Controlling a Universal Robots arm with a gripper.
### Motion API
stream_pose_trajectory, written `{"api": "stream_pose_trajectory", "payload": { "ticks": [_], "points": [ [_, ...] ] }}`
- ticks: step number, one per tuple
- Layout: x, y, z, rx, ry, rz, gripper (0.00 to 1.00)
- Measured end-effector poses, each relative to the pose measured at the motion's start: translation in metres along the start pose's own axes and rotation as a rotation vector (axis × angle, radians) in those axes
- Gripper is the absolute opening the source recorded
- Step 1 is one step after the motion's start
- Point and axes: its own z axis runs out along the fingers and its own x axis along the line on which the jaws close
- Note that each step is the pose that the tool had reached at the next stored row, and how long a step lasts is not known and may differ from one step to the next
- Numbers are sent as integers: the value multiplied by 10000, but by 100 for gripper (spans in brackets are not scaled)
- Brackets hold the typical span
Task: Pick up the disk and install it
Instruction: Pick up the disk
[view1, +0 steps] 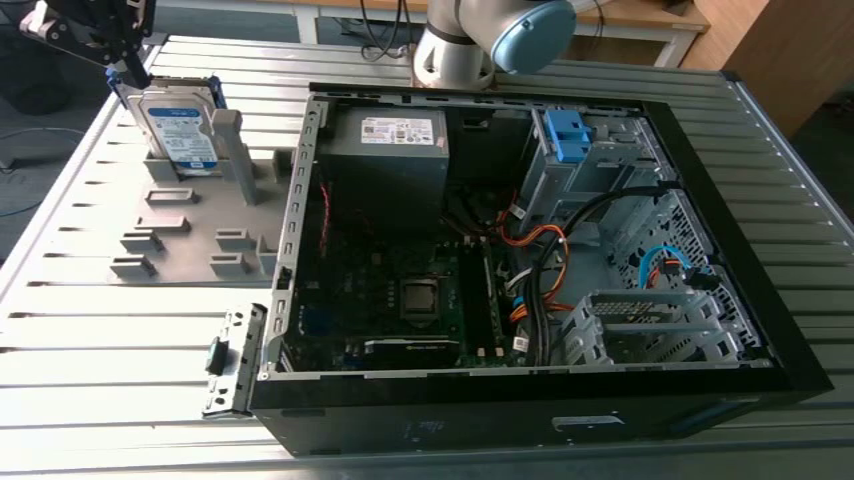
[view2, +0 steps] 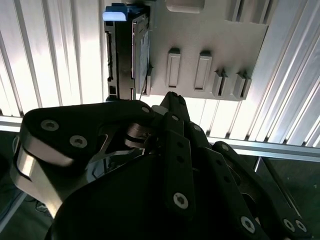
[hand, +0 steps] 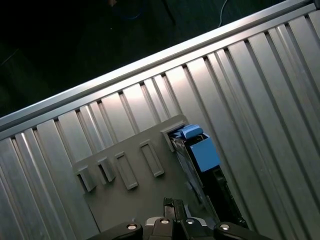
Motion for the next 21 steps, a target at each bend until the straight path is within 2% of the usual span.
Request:
{"api": "stream_pose_trajectory", "payload": {
  "ticks": [21],
  "points": [
    [0,0,0,-17,14,-662,11]
  ]
}}
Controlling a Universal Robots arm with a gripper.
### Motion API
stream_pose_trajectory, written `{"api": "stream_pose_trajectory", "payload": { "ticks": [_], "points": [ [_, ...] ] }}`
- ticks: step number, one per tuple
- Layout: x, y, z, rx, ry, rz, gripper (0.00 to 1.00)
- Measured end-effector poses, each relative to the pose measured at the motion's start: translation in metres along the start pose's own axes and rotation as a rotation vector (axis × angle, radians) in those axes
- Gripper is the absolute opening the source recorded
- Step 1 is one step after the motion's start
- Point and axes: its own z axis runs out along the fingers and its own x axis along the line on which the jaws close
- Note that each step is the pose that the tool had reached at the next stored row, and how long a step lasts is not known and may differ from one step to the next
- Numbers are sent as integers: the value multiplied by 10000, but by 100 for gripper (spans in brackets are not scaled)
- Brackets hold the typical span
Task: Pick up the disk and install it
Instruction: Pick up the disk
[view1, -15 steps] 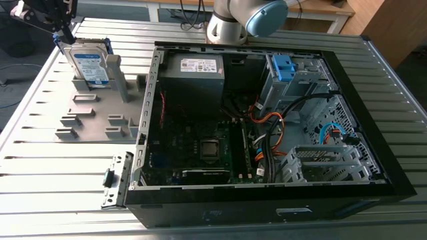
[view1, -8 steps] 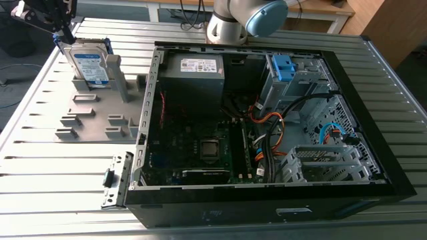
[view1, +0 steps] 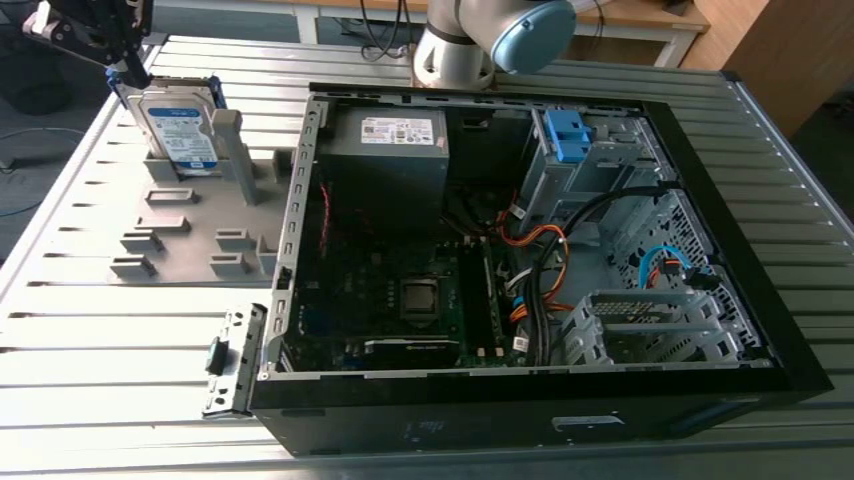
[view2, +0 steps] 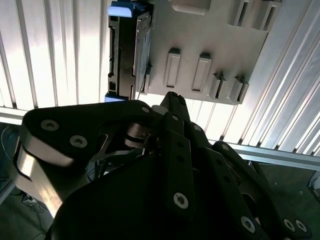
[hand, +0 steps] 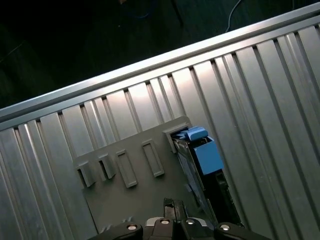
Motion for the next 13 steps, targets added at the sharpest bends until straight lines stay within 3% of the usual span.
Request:
{"api": "stream_pose_trajectory", "payload": {
  "ticks": [13],
  "points": [
    [0,0,0,-9,8,-343,11]
  ]
}}
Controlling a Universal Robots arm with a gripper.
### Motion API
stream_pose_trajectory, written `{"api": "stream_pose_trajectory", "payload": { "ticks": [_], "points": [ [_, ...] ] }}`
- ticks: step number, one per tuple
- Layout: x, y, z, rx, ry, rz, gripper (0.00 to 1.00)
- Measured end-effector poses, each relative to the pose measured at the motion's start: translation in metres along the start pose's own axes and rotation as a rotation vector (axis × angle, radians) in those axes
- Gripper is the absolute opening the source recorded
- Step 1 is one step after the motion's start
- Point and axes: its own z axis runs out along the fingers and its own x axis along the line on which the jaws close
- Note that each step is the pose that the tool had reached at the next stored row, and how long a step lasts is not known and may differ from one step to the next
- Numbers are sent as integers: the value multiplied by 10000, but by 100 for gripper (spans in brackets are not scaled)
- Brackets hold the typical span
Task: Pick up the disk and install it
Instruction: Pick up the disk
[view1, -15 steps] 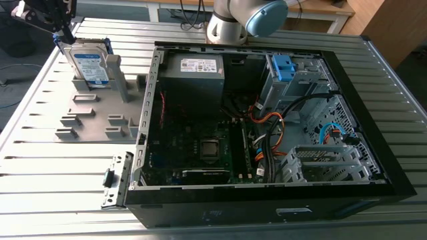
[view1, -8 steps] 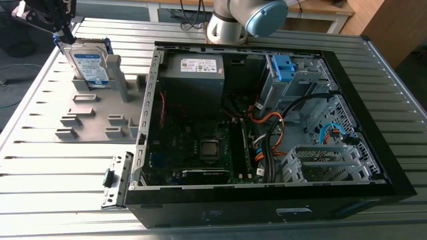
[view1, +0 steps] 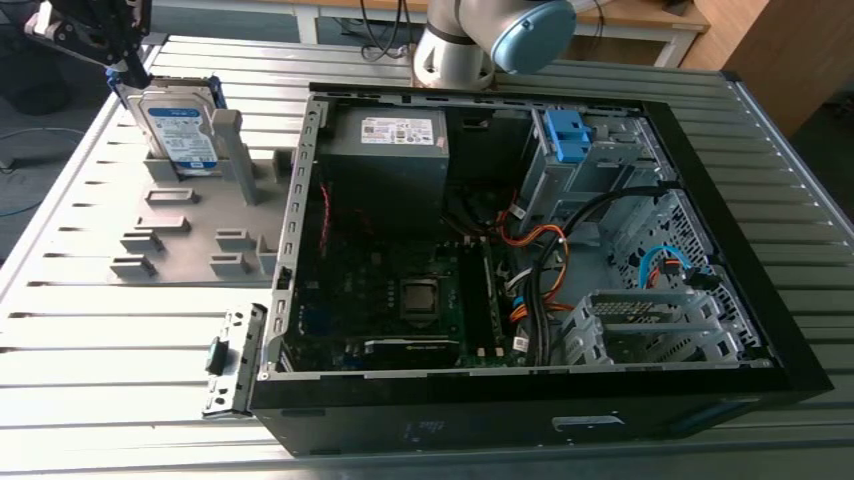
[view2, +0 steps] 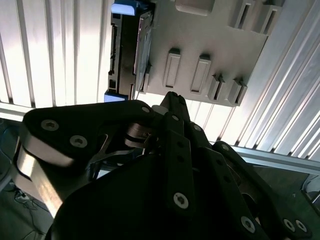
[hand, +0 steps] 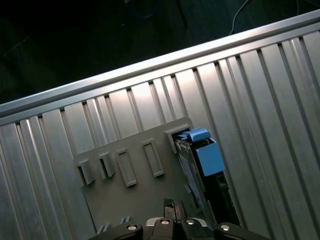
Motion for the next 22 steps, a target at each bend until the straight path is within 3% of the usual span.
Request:
{"api": "stream_pose_trajectory", "payload": {
  "ticks": [22],
  "points": [
    [0,0,0,-13,11,-495,11]
  ]
}}
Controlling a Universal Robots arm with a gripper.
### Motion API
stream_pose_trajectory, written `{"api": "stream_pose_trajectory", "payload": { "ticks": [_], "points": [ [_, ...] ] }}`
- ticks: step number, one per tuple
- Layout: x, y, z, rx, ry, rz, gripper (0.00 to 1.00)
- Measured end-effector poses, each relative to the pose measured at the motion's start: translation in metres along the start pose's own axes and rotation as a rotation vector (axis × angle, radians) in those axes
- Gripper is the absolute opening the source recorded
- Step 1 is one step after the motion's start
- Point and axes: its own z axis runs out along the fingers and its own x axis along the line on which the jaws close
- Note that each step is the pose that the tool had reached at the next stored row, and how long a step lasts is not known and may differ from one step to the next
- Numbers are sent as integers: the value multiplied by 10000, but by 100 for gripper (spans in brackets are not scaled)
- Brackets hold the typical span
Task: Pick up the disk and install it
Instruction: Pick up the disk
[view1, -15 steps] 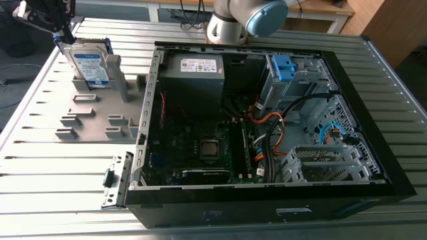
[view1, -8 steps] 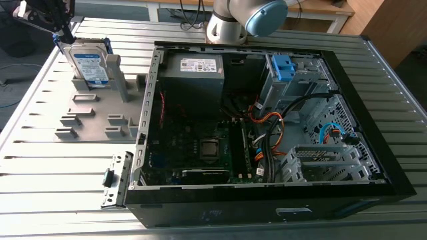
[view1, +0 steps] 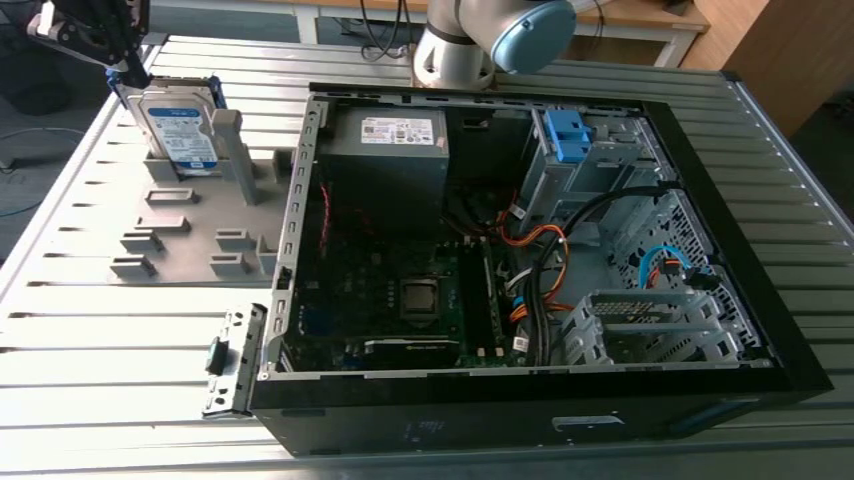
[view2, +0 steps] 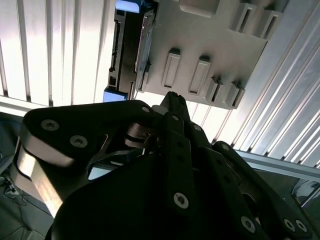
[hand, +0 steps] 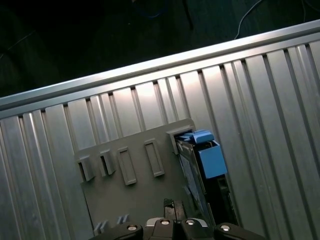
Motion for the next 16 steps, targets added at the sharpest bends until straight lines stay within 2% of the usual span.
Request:
{"api": "stream_pose_trajectory", "payload": {
  "ticks": [16],
  "points": [
    [0,0,0,-8,7,-296,11]
  ]
}}
